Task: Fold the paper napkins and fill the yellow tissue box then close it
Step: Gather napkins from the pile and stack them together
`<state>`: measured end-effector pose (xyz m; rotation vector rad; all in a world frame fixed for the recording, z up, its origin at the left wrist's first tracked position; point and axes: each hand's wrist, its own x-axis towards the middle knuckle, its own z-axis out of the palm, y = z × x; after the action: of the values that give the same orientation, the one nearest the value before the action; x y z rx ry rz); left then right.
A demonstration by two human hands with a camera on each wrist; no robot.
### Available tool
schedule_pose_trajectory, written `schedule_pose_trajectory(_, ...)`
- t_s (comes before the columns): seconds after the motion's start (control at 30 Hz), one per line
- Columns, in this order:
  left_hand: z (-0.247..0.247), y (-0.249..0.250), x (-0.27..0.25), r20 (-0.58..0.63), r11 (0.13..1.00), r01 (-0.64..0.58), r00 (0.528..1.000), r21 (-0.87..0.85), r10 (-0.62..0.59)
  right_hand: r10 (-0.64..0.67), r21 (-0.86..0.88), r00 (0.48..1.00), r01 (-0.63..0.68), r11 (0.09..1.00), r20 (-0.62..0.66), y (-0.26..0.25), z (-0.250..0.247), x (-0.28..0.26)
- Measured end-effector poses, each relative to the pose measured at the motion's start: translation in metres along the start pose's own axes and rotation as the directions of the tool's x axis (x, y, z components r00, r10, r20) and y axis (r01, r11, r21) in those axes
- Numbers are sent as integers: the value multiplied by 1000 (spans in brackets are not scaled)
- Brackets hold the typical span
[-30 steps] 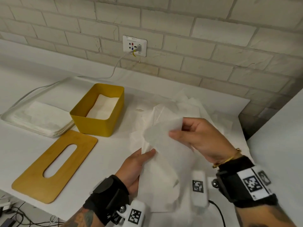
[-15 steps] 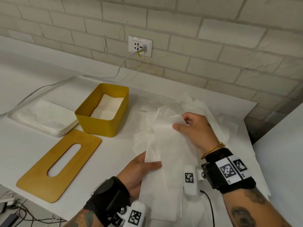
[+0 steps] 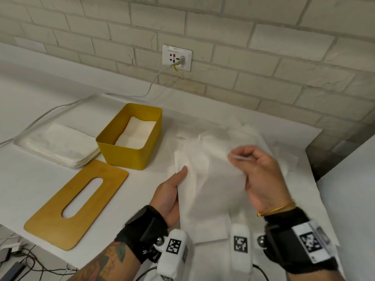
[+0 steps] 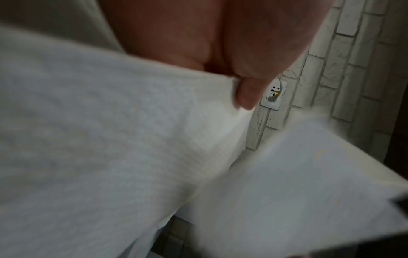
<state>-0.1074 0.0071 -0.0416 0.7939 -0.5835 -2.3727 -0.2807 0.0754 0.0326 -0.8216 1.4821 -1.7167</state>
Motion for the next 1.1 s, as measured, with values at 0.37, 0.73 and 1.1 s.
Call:
schedule_pose_trajectory(0.37,0,0,3,43,1000,23,999,-14,-22,156,-99,988,-155,983,1,54,-1,-16)
schedule_pose_trajectory(0.73,0,-1,2,-32,999,-14,999,48,16,97,-179,995,-92,980,18,56,1,-15)
schedule_pose_trajectory(1.1,4,6,-1,32,973,-153,988,171,150,61,-13,971,-60,998,230,6,-15,-17)
